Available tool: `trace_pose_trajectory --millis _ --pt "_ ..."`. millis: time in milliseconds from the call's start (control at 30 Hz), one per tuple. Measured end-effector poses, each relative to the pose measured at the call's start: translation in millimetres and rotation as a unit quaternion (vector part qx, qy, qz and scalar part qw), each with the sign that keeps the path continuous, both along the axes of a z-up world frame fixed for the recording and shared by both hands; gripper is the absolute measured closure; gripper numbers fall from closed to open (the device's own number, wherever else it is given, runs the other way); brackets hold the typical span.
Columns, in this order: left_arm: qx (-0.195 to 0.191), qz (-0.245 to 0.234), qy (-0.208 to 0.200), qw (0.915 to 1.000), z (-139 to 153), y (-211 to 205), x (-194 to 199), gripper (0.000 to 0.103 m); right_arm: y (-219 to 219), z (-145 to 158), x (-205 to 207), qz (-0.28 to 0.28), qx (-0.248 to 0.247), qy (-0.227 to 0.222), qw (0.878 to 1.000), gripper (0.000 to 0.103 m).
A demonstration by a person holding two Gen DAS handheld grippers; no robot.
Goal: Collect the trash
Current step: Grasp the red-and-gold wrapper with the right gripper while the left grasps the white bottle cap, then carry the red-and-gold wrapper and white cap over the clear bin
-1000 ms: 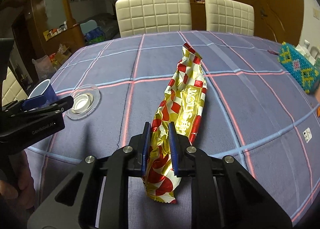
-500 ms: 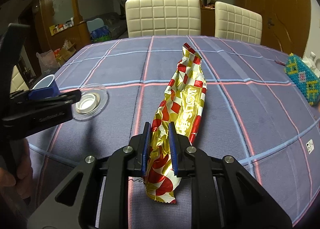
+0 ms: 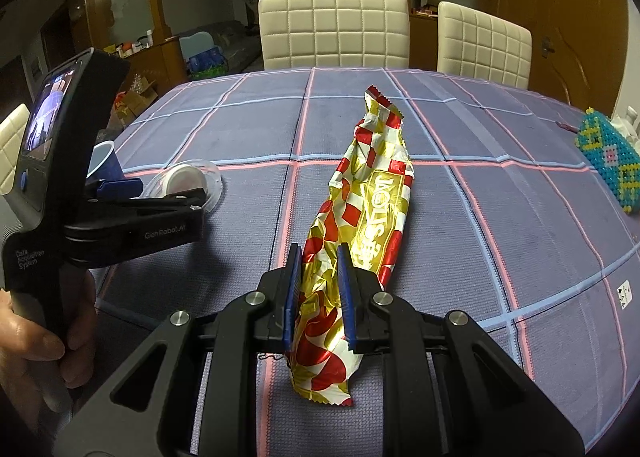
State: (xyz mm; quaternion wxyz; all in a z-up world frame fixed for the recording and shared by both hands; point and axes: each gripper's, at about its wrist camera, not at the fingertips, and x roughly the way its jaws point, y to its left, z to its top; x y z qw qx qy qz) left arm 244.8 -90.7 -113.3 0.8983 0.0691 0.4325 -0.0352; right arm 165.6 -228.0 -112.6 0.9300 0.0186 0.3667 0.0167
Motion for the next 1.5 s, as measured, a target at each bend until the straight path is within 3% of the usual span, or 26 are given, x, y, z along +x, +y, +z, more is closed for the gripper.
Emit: trace_pose_trajectory --millis 33,67,100,167,467,833,1167,1500 --pt "0.001 0.005 -0.004 1.0000 1 1 -1 0.052 -1 0 0 -0.001 0.000 0.000 1.000 0.084" --pt "0.011 0.008 -0.008 0.9999 2 1 -2 0.078 -1 -1 0 -0.001 0.001 0.001 1.000 0.084" --pt "0.011 0.007 -0.004 0.9999 1 2 -1 0.091 -2 -1 0 -0.002 0.003 0.002 1.000 0.084" --pt "-0.013 0.002 0.004 0.9999 3 6 -3 0.091 -2 -1 -1 -0.003 0.006 0.002 1.000 0.084" --pt "-0.017 -0.009 -0.018 0.9997 19 10 -30 0.091 1 -1 -5 0.005 0.007 -0.002 1.000 0.084" --pt "-0.026 -0.007 -0.045 0.9986 39 42 -76 0.091 43 9 -24 0.056 -0.008 -0.011 0.998 0.084" --pt "-0.010 0.040 -0.069 0.9968 46 99 -109 0.091 105 14 -35 0.123 -0.032 -0.013 0.992 0.084" --pt "0.001 0.101 -0.067 0.9926 34 165 -133 0.091 173 15 -46 0.187 -0.061 -0.015 0.980 0.083"
